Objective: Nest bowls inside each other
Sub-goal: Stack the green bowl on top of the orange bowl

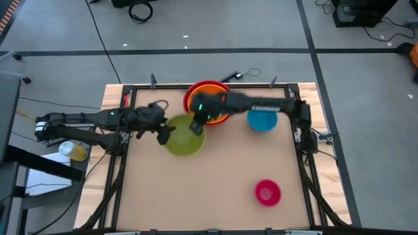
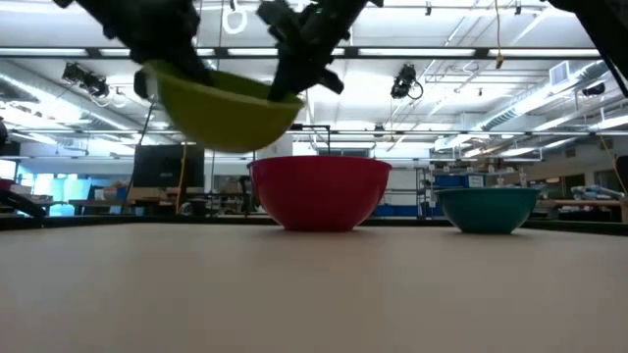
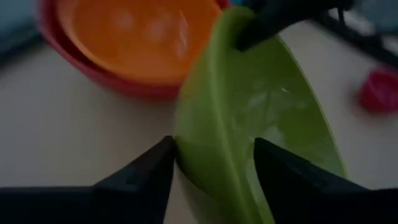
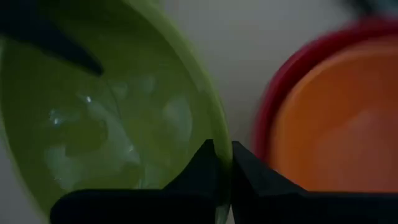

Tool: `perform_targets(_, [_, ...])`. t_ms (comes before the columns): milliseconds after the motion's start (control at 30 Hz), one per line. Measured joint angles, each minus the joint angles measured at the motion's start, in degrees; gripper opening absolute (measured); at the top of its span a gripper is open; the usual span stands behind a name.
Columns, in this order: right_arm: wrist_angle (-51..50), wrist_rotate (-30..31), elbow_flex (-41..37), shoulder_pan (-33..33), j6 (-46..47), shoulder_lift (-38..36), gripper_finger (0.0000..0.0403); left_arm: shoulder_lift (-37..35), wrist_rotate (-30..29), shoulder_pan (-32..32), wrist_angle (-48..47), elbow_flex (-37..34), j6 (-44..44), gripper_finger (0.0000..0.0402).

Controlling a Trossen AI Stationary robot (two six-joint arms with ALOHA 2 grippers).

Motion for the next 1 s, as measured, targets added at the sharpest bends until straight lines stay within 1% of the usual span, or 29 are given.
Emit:
perform_targets(67, [-0.2, 0.4, 0.3, -3.6, -2.4, -1.8, 0.0023, -1.2, -3.7, 0.3, -0.3, 0.6, 0.5, 0.0234])
perform_targets(133, [-0.8, 0.4, 0.3, -7.5, -3.3, -3.2, 0.0023, -1.9, -5.7, 0.7, -1.0, 1.2, 0.8, 0.024])
perform_targets(300, [-5.4, 4.2, 0.2, -19.3, -2.8, -4.5, 0.0023, -2.5, -5.6, 1.8, -2.2, 1.5, 1.1, 0.0242])
perform_targets(333, [-6.8, 3.6, -0.4, -21.3, -2.2, -4.2, 0.0023, -2.4, -5.8, 2.1, -2.4, 1.5, 1.1, 0.0242])
perform_targets(400, [-8.3, -0.5, -2.6, -23.9, -2.0, -3.8, 0.0023, -1.8, -6.2, 2.5, -2.3, 1.5, 0.9, 0.0242])
perform_targets(500, [-8.4, -7.1, -6.2, -25.2, -1.9, -3.8, 0.0023, -1.5, -6.3, 2.5, -2.5, 1.5, 0.5, 0.0242])
perform_targets(567, [-7.9, -9.9, -8.2, -25.1, -1.8, -3.8, 0.0023, -1.3, -6.4, 2.6, -2.2, 1.5, -0.4, 0.0242])
perform_targets(633, [-7.0, -9.8, -10.4, -24.4, -1.4, -3.5, 0.0028, -1.1, -6.4, 2.7, -2.4, 1.5, -0.5, 0.0242])
perform_targets(700, [-5.3, -9.8, -12.5, -23.8, -0.1, -2.8, 0.0046, -1.0, -6.5, 2.8, -2.3, 1.5, -0.6, 0.0242])
perform_targets(833, [0.7, -9.6, -16.4, -22.7, 3.7, -2.9, 0.0101, -0.7, -6.5, 2.8, -2.4, 1.5, -1.0, 0.0242])
perform_targets(900, [1.0, -9.5, -16.8, -22.7, 4.3, -2.9, 0.0128, -0.8, -6.6, 2.8, -2.2, 1.5, -1.8, 0.0242])
perform_targets(1000, [1.4, -5.7, -16.5, -22.5, 4.4, -3.3, 0.0162, -0.5, -6.6, 2.8, -2.4, 1.5, -2.1, 0.0242])
